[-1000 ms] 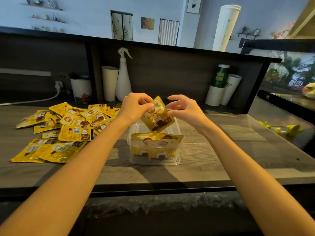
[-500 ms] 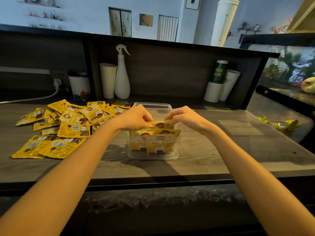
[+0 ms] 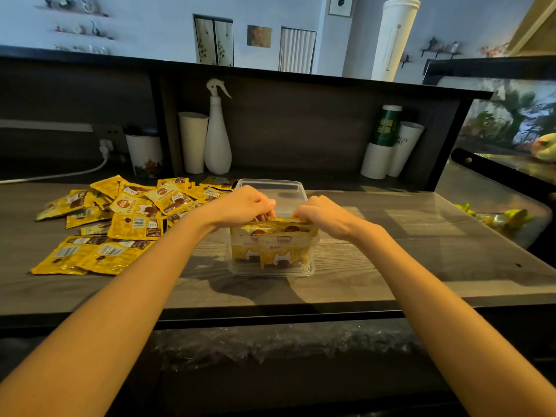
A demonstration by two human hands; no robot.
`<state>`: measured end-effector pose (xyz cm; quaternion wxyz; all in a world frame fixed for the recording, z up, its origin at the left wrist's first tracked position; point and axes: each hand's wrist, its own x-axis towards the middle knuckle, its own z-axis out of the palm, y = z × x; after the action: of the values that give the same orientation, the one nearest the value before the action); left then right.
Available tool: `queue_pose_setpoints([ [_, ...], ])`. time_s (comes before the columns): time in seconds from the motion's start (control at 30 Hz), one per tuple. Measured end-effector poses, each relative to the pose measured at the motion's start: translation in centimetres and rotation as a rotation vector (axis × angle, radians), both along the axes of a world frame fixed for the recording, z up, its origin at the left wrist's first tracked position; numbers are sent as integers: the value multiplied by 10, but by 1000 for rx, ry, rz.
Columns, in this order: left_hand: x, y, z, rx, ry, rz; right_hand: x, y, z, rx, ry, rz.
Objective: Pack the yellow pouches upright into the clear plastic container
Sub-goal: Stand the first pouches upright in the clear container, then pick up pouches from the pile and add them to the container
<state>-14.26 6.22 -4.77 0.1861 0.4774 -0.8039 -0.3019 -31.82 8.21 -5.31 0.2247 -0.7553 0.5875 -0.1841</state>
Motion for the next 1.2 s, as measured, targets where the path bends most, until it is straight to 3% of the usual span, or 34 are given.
queue_pose_setpoints([
  [0.33, 5, 2, 8, 10, 97, 92, 14, -1, 11, -64, -4, -57],
  [0.4, 13, 1, 12, -20, 121, 167, 24, -4, 16, -172, 22, -78],
  [0.5, 38, 0, 15, -186, -1, 331, 50, -12, 21, -377, 109, -78],
  [0.67, 112, 5, -1, -343, -265, 651, 128, -17, 19, -462, 159, 84],
  [0.8, 167, 16, -29, -210, -391, 779, 194, -17, 0, -403, 210, 224],
  [1.0, 205, 31, -57, 75, -454, 772, 234, -34, -49, -203, 349, 287],
  [1.2, 209, 25, -67, -93, -318, 691, 245, -51, -63, -108, 341, 250],
])
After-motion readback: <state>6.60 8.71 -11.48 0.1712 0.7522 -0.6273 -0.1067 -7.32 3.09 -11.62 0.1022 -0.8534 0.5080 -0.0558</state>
